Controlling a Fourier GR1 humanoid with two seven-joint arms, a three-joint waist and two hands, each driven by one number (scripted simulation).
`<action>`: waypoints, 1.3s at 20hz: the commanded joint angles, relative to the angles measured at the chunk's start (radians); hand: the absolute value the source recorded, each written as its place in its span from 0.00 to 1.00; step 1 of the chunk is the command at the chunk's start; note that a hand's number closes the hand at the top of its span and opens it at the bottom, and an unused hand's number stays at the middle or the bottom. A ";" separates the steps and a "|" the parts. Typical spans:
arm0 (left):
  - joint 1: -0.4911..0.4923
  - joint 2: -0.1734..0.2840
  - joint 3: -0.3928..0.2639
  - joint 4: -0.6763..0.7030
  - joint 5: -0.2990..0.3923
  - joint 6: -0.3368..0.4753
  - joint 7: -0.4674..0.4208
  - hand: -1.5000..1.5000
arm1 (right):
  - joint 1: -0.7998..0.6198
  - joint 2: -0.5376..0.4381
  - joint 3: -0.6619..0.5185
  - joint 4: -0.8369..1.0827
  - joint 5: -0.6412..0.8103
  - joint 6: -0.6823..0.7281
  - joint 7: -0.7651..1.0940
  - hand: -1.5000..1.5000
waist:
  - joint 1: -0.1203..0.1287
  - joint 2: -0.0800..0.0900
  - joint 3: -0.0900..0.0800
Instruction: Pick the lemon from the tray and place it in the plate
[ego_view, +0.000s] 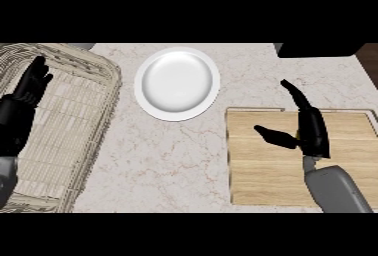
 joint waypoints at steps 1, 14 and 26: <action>0.026 -0.169 -0.110 0.082 -0.003 0.036 0.001 0.50 | 0.025 0.033 0.065 0.050 0.136 -0.090 0.021 0.00 | -0.009 0.011 -0.024; 0.032 -0.094 -0.089 0.070 0.037 0.040 0.059 0.50 | 0.054 -0.148 0.125 -0.194 0.514 0.068 0.429 0.00 | -0.049 -0.013 -0.032; 0.039 -0.118 -0.137 0.052 0.036 0.080 0.038 0.50 | -0.007 -0.166 0.160 -0.415 0.484 0.623 0.916 0.00 | -0.024 -0.005 -0.028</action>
